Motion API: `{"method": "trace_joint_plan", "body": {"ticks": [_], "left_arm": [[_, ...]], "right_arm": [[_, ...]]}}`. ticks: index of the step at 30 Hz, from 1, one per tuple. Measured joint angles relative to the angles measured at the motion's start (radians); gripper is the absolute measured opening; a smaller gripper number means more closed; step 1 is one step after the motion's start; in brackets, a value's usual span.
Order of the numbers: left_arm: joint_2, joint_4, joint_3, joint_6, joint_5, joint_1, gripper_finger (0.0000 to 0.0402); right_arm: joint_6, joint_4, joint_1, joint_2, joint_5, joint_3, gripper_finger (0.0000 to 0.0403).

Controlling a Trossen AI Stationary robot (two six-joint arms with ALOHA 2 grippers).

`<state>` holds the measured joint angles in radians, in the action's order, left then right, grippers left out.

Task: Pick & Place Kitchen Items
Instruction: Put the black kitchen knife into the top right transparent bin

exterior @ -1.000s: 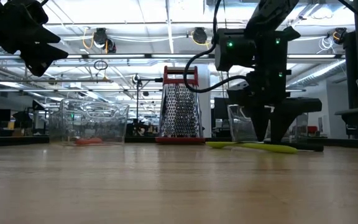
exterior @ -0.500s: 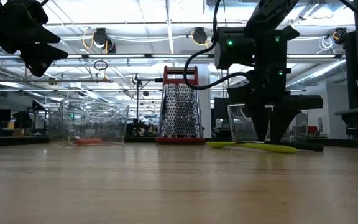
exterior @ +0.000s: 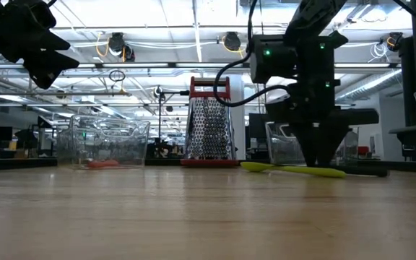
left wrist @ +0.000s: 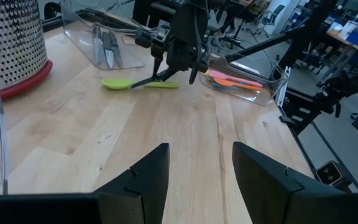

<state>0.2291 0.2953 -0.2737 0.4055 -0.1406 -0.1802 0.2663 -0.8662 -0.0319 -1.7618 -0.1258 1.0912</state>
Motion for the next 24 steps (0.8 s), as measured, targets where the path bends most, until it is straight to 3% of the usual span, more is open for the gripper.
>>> {"method": "trace_joint_plan", "body": {"ticks": [13,24], "left_arm": [[0.0,0.0,0.0,0.014,-0.001,0.0,0.0177],[0.0,-0.001,0.0,0.016,-0.015,0.0,0.0177]], "right_arm": [[0.002,-0.066,0.038,0.012,0.014,0.048,0.0096],[-0.016,-0.095,0.041,0.014,0.004,0.076,0.013]]}}
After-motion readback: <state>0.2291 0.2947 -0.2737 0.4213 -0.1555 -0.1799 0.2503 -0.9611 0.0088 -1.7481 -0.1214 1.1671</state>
